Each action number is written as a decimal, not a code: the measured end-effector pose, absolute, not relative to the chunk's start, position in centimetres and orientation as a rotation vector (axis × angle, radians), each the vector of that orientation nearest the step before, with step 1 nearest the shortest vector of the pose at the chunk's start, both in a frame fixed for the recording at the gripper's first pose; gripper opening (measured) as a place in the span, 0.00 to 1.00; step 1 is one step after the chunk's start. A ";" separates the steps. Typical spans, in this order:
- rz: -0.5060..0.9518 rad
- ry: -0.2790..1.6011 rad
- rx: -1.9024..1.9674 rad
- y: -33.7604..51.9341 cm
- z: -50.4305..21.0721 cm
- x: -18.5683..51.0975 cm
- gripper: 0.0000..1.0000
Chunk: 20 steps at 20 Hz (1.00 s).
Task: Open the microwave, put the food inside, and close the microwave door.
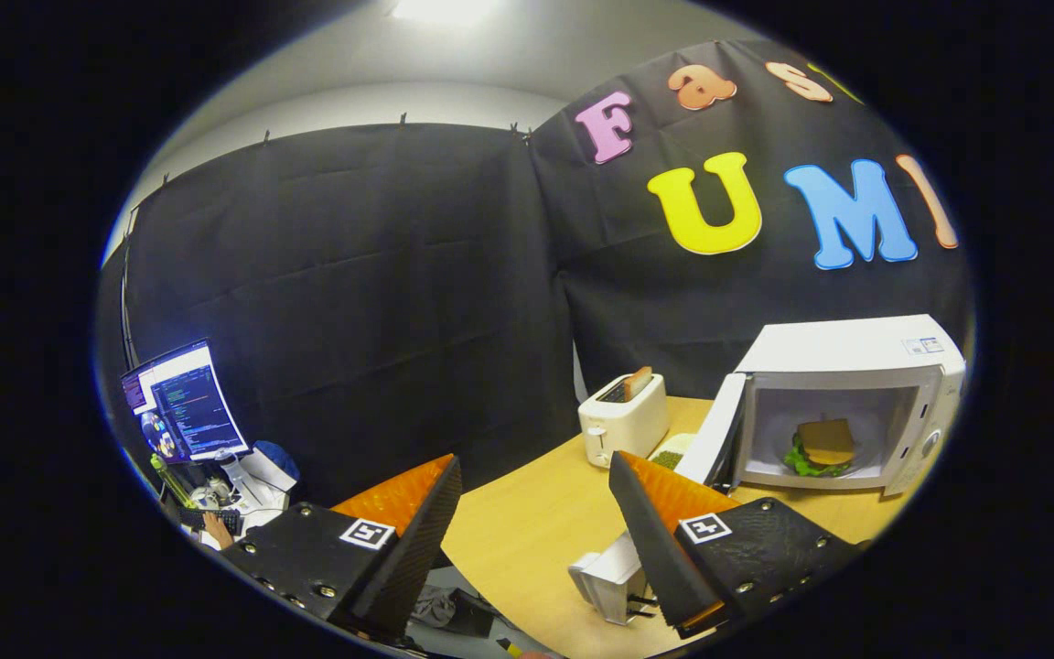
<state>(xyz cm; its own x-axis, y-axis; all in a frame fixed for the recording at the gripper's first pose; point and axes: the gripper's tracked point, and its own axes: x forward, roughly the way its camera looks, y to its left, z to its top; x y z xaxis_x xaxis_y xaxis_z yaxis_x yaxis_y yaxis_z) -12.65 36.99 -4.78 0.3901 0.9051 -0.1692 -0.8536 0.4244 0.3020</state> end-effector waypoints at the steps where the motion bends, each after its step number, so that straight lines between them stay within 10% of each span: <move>1: 1.153 0.342 0.169 37.7 -5.3 -13.5 0.97; 12: 1.307 0.478 0.062 41.0 -13.0 -18.4 0.91; 16: 1.288 0.540 0.012 40.9 -16.8 -19.3 0.72; 20: 1.242 0.585 -0.032 40.8 -19.8 -18.4 0.31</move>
